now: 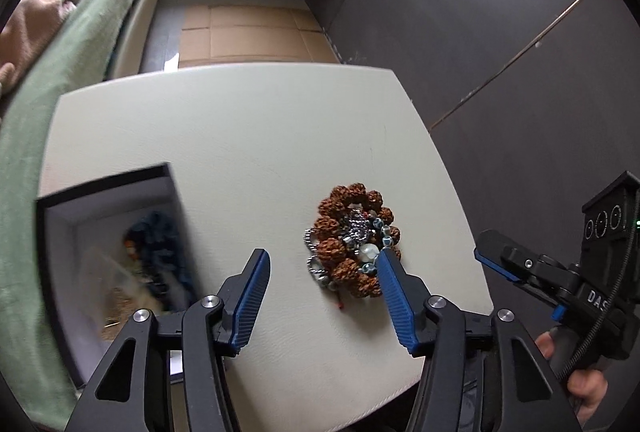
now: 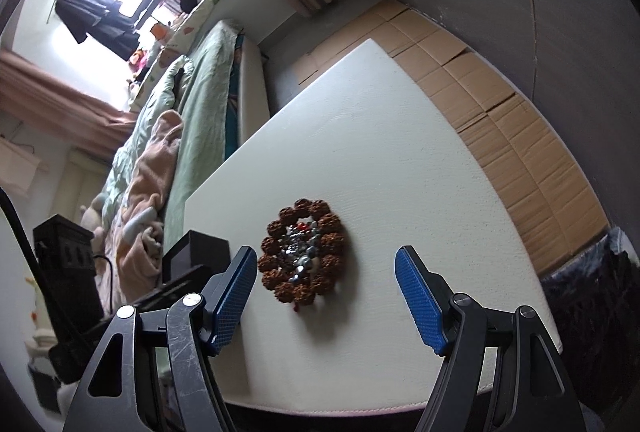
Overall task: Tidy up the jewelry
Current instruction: 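Return the left tool to the pile and grasp the brown rudraksha bracelet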
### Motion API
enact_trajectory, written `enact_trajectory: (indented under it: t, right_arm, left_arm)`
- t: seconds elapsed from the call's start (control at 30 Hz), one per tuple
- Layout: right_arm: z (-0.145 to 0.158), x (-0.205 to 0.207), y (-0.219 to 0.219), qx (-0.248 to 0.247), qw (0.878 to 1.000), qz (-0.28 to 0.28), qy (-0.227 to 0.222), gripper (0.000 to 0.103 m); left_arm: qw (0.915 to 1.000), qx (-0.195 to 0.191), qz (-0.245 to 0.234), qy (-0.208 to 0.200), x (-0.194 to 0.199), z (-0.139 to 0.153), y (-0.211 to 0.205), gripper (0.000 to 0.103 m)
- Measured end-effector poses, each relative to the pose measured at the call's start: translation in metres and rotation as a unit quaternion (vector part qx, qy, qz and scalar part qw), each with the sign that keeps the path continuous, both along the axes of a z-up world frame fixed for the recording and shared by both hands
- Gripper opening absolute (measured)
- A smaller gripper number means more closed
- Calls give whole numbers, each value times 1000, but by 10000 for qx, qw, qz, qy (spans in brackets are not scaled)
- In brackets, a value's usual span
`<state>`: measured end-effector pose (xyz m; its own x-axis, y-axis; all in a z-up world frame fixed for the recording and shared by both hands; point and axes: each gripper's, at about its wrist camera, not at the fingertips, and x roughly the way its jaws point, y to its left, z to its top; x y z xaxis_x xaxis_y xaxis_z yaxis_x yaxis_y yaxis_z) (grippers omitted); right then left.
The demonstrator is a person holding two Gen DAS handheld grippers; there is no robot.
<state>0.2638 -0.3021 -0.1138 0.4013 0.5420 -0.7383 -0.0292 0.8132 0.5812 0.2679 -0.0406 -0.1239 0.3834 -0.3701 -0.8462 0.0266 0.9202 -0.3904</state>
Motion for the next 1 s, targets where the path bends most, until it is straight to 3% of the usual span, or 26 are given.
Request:
enact_trajectory:
  t: [0.17, 0.73, 0.87, 1.0]
  right_arm:
    - [-11, 6, 2, -28, 9997, -54, 238, 73]
    - [-8, 3, -4, 126, 9994, -201, 233, 73]
    - [-9, 5, -5, 130, 9993, -244, 258, 73]
    - [-9, 5, -6, 137, 9993, -243, 263, 73]
  left_arm:
    - [9996, 156, -31, 230, 9, -18, -14, 57]
    - [9956, 909, -84, 207, 16, -20, -34, 53]
    - [9941, 1030, 3, 327, 19, -22, -32, 42]
    - [9944, 978, -35, 410, 24, -22, -33, 42]
